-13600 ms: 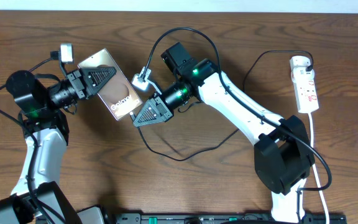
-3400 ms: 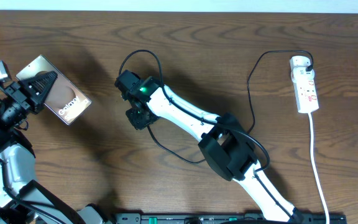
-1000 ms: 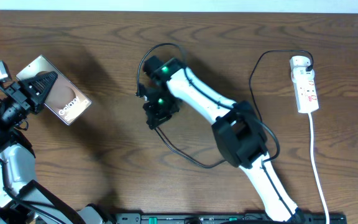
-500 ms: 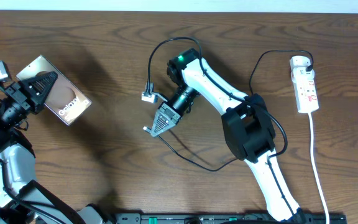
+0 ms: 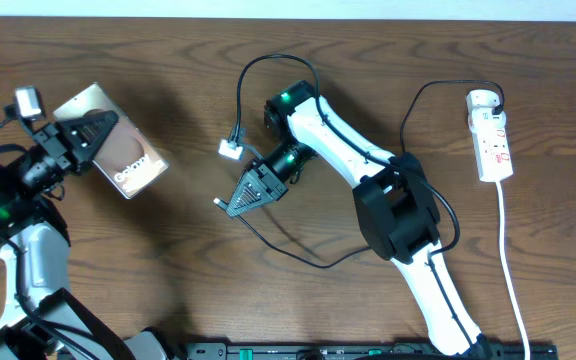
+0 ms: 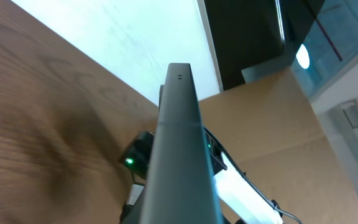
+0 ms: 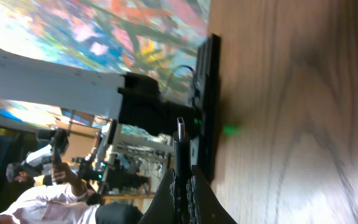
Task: Plug charger to phone and switch on socket
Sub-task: 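Lift the plug with the right gripper toward the phone's bottom edge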
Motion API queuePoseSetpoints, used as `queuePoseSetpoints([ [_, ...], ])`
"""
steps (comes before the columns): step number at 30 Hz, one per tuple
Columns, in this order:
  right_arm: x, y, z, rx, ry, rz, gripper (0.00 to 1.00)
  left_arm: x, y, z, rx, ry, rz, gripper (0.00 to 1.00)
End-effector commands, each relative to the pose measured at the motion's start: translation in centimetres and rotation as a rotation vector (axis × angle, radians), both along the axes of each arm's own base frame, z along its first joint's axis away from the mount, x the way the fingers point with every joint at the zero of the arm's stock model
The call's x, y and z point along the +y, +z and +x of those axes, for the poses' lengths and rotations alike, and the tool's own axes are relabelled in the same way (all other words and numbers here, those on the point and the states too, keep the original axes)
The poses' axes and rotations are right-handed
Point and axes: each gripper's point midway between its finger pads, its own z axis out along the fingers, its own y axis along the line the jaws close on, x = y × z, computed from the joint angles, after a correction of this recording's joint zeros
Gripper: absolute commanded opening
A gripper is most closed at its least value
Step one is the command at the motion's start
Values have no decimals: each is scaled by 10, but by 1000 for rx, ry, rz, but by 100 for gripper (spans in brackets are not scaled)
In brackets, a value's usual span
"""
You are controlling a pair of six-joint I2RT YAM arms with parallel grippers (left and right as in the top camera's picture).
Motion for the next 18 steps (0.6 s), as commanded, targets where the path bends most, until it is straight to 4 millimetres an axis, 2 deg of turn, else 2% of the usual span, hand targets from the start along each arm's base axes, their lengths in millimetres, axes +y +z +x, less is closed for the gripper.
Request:
queuePoseSetpoints([
  [1, 11, 29, 3, -1, -41, 146, 1, -10, 7, 1, -15, -23, 8, 7],
  [6, 16, 42, 9, 25, -79, 219, 1, -19, 9, 10, -8, -7, -8, 7],
  [14, 16, 42, 9, 21, -80, 222, 1, -48, 13, 25, -29, -13, -12, 8],
  [18, 13, 43, 15, 16, -92, 226, 1, -49, 16, 25, -56, -10, 0, 7],
])
